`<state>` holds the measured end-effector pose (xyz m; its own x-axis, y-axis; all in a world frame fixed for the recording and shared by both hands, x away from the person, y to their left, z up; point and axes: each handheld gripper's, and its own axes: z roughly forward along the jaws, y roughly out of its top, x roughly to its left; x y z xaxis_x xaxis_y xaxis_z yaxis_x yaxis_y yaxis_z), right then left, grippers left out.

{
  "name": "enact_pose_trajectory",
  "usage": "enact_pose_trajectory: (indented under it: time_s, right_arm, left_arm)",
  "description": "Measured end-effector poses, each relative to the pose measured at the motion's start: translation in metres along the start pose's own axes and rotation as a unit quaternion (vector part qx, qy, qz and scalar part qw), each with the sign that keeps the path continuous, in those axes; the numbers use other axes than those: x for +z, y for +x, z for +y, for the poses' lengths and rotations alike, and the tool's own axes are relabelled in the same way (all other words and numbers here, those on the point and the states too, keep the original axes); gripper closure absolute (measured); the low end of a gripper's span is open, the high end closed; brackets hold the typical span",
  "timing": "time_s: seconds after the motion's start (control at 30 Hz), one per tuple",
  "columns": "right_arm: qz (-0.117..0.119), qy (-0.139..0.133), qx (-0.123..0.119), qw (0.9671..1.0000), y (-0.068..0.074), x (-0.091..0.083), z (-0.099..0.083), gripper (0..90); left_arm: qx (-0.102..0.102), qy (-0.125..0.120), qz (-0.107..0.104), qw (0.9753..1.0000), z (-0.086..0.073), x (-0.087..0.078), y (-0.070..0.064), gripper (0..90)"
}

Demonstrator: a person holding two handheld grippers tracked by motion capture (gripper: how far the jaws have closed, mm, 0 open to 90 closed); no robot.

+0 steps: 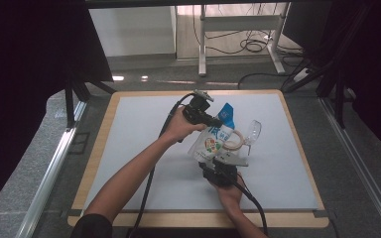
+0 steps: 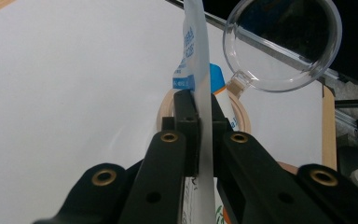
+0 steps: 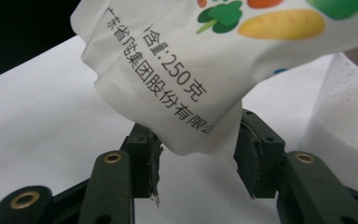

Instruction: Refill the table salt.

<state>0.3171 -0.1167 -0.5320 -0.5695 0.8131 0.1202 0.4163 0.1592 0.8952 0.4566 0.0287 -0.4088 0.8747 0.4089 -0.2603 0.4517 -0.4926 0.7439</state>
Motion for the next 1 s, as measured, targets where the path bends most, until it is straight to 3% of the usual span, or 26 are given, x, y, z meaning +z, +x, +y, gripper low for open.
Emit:
enact_pose_trajectory:
  time_s: [0.57, 1.0]
  right_arm:
    - [-0.013, 0.009, 0.010, 0.9998, -0.008, -0.002, -0.001, 54.3]
    - [-0.019, 0.014, 0.004, 0.9997, -0.010, -0.003, -0.001, 55.1]
  left_arm:
    - [0.005, -0.010, 0.000, 0.9999, 0.001, -0.006, -0.003, 89.3]
    - [0.008, -0.011, 0.004, 0.9999, -0.001, -0.011, -0.004, 89.3]
